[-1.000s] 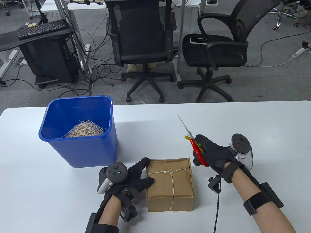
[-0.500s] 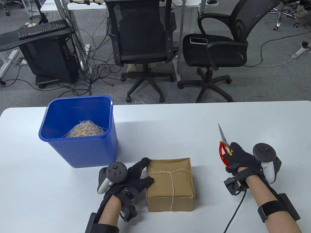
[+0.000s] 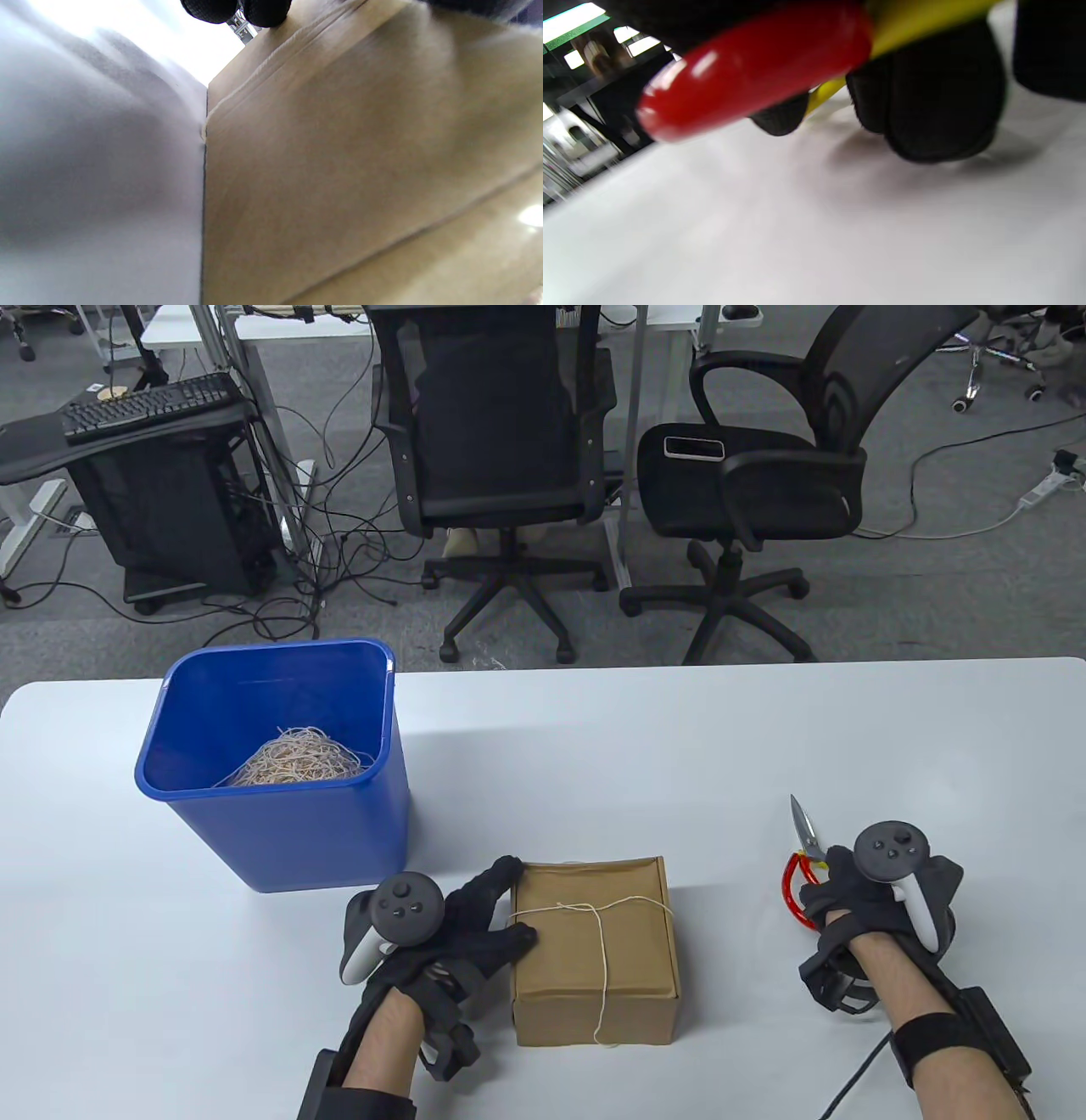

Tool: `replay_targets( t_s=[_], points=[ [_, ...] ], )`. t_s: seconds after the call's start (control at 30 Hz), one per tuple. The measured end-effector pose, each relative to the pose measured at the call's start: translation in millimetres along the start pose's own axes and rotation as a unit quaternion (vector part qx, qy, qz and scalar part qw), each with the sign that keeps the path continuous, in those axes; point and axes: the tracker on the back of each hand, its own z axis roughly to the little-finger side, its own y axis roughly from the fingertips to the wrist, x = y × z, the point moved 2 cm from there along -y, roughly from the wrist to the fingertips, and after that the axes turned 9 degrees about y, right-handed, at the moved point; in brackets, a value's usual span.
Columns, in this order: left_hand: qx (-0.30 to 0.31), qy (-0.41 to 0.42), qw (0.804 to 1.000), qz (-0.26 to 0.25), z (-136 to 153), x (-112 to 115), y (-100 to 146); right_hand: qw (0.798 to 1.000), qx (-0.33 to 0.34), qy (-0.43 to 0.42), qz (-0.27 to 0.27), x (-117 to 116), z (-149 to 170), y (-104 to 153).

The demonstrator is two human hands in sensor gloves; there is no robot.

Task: Cut the packaging cotton rope with scissors

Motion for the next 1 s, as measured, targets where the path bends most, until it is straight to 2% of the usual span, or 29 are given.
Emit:
replay_targets(
  t_s=[0.07, 0.13, 0.23, 0.27, 0.33, 0.5, 0.53, 0.63, 0.67, 0.7, 0.73, 0.8, 0.83, 0.9, 0.97, 1.0],
  points=[
    [0.000, 0.001, 1.000, 0.000, -0.1, 0.1, 0.2, 0.997, -0.003, 0.075, -0.003, -0.7, -7.8, 1.7],
    [0.000, -0.002, 1.000, 0.000, -0.1, 0.0, 0.3, 0.992, 0.015, 0.123, 0.025, -2.1, -21.6, 3.7],
    [0.000, -0.002, 1.000, 0.000, 0.3, 0.2, 0.4, 0.972, 0.026, 0.231, 0.021, -8.2, -37.7, 7.0],
    [0.000, -0.001, 1.000, 0.000, 0.4, 0.2, 0.5, 0.967, 0.028, 0.254, 0.004, -11.1, -40.9, 6.8],
    [0.000, -0.001, 1.000, -0.001, 0.5, 0.5, 0.6, 0.962, 0.027, 0.270, -0.026, -16.9, -44.1, 5.8],
    [-0.001, 0.001, 1.000, 0.000, 0.9, 0.5, 0.5, 0.959, 0.024, 0.272, -0.075, -12.2, -43.9, 6.7],
    [-0.001, 0.001, 1.000, 0.000, 0.9, 0.7, 0.5, 0.962, 0.016, 0.265, -0.058, -5.4, -43.3, 8.5],
    [-0.001, 0.000, 1.000, 0.001, 0.9, 0.6, 0.4, 0.975, 0.043, 0.213, 0.056, 18.1, -48.9, 19.5],
    [-0.001, 0.001, 1.000, 0.000, 1.1, 0.6, 0.2, 0.976, 0.072, 0.171, 0.113, 27.5, -54.1, 27.0],
    [-0.001, 0.003, 1.000, 0.001, 1.3, 0.7, 0.1, 0.975, 0.096, 0.144, 0.143, 33.1, -58.9, 32.8],
    [-0.002, 0.004, 1.000, 0.001, 1.4, 0.7, 0.1, 0.972, 0.113, 0.130, 0.158, 36.6, -62.7, 37.7],
    [-0.001, 0.004, 1.000, 0.001, 1.2, 1.0, 0.3, 0.957, 0.222, 0.059, 0.177, 41.6, -80.9, 54.4],
    [-0.001, 0.003, 1.000, 0.001, 1.3, 0.9, 0.3, 0.948, 0.262, 0.039, 0.175, 41.8, -87.6, 59.8],
    [-0.001, 0.001, 1.000, 0.001, 1.6, 0.9, 0.2, 0.908, 0.399, -0.008, 0.127, 37.3, -111.0, 77.0],
    [-0.001, 0.001, 1.000, 0.001, 1.7, 0.9, 0.2, 0.871, 0.484, -0.031, 0.071, 30.7, -132.5, 93.7],
    [-0.001, 0.000, 1.000, 0.001, 1.7, 1.0, 0.3, 0.864, 0.501, -0.026, 0.043, 27.9, -139.3, 99.5]
  ],
)
